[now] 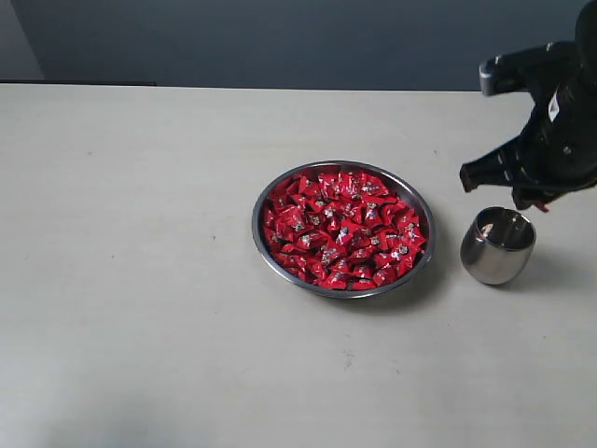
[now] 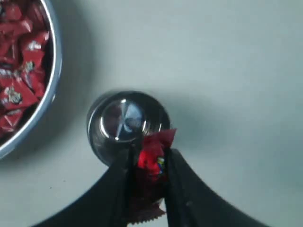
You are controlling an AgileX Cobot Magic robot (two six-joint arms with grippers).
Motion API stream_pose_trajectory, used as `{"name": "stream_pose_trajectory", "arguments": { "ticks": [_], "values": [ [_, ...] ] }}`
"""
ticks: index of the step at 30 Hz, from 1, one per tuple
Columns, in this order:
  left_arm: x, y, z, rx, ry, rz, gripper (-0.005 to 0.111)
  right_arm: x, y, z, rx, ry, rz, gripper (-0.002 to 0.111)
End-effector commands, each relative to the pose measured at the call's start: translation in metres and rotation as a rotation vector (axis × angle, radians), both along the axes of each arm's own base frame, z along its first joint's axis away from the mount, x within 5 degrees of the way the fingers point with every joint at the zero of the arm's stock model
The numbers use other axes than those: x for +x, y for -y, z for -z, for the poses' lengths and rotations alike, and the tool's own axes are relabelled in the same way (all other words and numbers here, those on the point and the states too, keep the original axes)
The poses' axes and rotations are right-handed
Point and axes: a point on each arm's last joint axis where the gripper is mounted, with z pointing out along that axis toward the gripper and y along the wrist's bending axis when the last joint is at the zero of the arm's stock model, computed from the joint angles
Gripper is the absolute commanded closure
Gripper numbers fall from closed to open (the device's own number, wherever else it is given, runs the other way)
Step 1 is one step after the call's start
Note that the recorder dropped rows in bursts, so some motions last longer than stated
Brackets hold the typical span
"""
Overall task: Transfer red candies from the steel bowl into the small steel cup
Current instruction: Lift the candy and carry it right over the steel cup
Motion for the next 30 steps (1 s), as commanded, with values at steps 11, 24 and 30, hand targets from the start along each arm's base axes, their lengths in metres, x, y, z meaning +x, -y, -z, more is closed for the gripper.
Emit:
{"name": "stream_pose_trajectory", "arguments": {
  "ticks": [11,24,30],
  "values": [
    [0.000,0.000,0.000,0.001,0.012,0.005,0.106,0.000,-0.003,0.023,0.066,0.045,-0.034,0.109],
    [0.000,0.000,0.000,0.001,0.012,0.005,0.106,0.012,-0.004,0.051,-0.014,0.011,-0.064,0.109],
    [0.000,0.000,0.000,0.001,0.012,0.005,0.106,0.011,-0.002,0.051,-0.025,-0.002,-0.060,0.095]
  ]
}}
